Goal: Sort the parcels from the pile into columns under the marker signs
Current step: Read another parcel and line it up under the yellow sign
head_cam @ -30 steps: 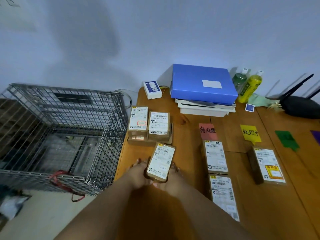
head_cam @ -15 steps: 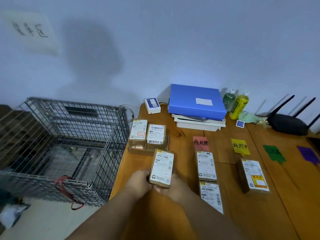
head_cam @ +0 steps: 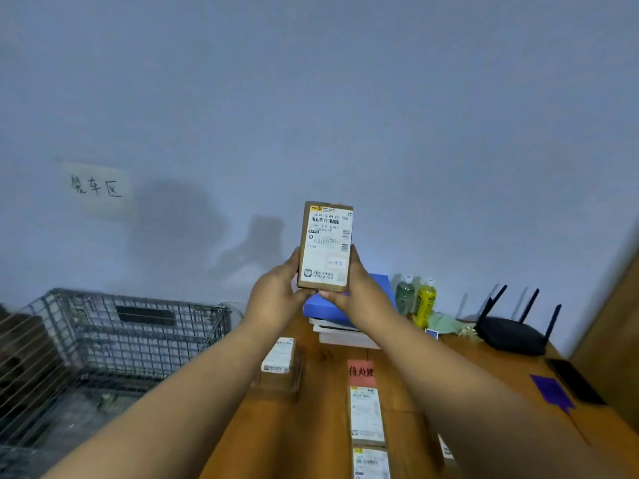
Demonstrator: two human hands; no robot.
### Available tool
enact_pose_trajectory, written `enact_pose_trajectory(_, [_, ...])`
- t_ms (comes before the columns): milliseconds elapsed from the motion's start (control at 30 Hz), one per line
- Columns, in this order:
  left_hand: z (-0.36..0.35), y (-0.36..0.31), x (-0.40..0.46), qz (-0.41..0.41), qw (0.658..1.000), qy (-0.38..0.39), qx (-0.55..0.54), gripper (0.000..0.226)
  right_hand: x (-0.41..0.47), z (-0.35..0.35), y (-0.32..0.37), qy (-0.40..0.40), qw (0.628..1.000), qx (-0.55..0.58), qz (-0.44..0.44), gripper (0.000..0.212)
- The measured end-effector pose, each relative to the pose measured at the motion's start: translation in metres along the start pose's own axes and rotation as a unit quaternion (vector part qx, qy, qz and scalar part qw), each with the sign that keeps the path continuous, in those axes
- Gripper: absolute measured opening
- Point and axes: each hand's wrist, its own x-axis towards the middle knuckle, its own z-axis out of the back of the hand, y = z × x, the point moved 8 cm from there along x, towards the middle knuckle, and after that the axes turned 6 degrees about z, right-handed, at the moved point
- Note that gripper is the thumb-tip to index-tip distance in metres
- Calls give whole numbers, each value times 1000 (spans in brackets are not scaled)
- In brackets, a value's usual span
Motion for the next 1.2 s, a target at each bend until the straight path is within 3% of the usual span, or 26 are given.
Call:
enact_pose_trajectory(300, [59,-82,20,-71,995,-76,6,81,8,86,80,-68,991,-20,112,84])
enact_pose_trajectory(733, [42,-86,17,-81,993,-77,-21,81,1,94,65,-65,994,-41,79,91])
enact_pose_trajectory(1200, [-79,-84,9,-97,987,129,-10,71,-54,97,-39,-23,988,-97,-114,81])
